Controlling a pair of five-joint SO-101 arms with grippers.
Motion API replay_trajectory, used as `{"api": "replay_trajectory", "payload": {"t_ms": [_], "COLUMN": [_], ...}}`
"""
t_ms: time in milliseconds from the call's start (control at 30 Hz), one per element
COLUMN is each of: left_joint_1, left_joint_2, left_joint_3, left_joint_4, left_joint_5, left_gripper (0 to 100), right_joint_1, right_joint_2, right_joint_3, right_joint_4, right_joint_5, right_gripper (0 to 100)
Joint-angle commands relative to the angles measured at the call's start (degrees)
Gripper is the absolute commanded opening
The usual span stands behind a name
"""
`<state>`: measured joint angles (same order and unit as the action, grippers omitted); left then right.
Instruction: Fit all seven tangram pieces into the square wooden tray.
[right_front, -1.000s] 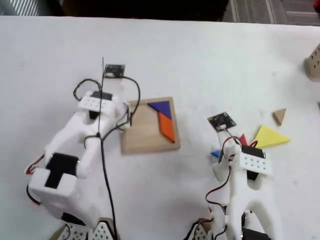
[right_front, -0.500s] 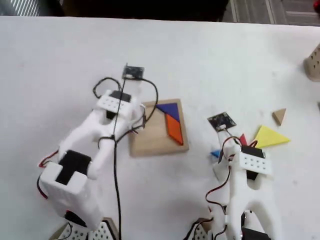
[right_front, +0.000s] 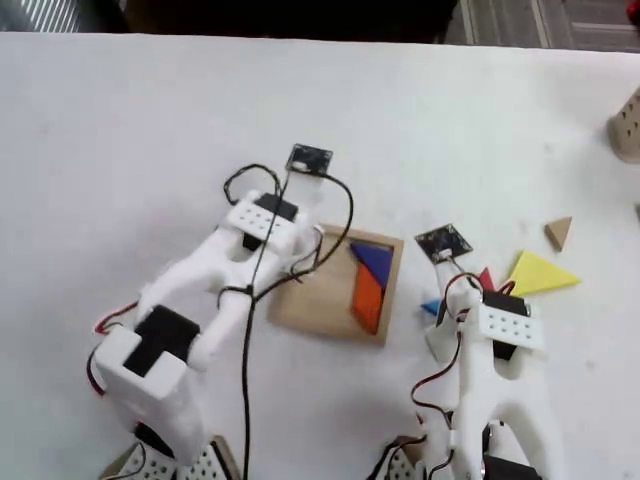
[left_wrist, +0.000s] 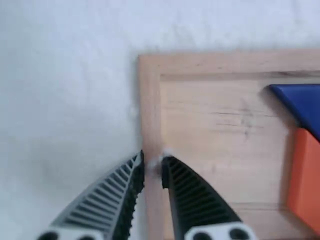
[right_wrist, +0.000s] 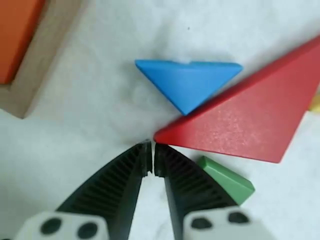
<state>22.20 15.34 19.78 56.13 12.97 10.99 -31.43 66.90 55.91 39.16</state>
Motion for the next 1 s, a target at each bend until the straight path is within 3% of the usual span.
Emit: {"api": "replay_trajectory", "payload": {"t_ms": [0, 133, 467, 567, 733, 833, 967], "left_joint_1": [-0.7, -1.0, -2.9, 0.7, 4.6, 4.9, 7.3], "left_joint_2": [-0.3, -0.4, -11.2, -14.9, -15.9, -15.8, -15.8], "left_joint_3": [-1.3, -1.1, 0.3, 4.7, 10.0, 11.7, 12.4], "left_joint_4": [0.7, 1.1, 5.0, 0.9, -10.9, -17.5, -21.8], "left_joint_5": [0.3, 0.4, 0.3, 0.3, 0.7, 1.1, 9.8], "left_gripper": [9, 19, 19, 16, 2, 3, 2], "right_joint_1": [-0.7, -0.7, -0.7, -0.7, -0.7, -0.5, -0.6], "right_joint_2": [-0.8, -0.8, -0.8, -0.8, -0.8, -0.8, -1.4], "right_joint_3": [-0.3, -0.3, -0.3, -0.3, -0.3, -0.3, 0.2], "right_joint_4": [-1.0, -1.0, -1.0, -1.0, -1.0, -0.9, -0.9], "right_joint_5": [0.6, 0.6, 0.6, 0.6, 0.6, 0.6, 0.6], "right_gripper": [1.8, 1.8, 1.8, 1.8, 1.8, 1.8, 1.8]}}
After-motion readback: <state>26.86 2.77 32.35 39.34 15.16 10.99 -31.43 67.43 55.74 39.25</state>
